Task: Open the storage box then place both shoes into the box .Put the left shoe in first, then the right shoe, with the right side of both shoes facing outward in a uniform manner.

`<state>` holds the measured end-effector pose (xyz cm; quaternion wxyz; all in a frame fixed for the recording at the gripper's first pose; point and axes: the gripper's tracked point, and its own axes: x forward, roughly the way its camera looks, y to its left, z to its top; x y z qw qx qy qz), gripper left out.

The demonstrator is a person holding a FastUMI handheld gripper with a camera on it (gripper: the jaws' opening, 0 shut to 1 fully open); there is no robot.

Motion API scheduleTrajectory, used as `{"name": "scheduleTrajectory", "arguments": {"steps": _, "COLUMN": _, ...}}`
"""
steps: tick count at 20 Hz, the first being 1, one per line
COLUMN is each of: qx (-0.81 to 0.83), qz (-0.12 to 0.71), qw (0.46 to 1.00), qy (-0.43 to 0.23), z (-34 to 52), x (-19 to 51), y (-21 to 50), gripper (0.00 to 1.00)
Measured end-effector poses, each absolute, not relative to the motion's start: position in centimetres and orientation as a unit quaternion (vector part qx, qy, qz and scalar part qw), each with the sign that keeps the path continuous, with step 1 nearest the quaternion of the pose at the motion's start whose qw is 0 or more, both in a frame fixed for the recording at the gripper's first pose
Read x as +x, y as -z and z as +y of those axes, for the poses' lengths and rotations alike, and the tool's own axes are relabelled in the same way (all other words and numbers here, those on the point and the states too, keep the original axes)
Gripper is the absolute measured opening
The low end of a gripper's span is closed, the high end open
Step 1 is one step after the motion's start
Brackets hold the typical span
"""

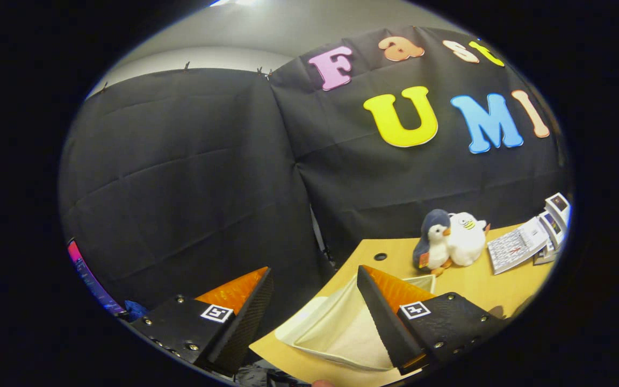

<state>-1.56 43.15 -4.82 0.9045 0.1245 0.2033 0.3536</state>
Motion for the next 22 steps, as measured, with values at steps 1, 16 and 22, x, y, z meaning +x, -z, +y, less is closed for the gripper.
{"name": "scheduleTrajectory", "arguments": {"steps": 1, "qx": 0.119, "qz": 0.199, "qw": 0.910, "qy": -0.343, "z": 41.7, "x": -1.1, "y": 4.9, "gripper": 0.97}}
{"name": "scheduleTrajectory", "arguments": {"steps": 16, "qx": 0.072, "qz": 0.220, "qw": 0.956, "qy": -0.178, "z": 19.6, "x": 2.8, "y": 12.2, "gripper": 0.98}}
{"name": "scheduleTrajectory", "arguments": {"steps": 22, "qx": 0.053, "qz": 0.264, "qw": 0.952, "qy": -0.148, "z": 15.2, "x": 2.7, "y": 17.7, "gripper": 0.98}}
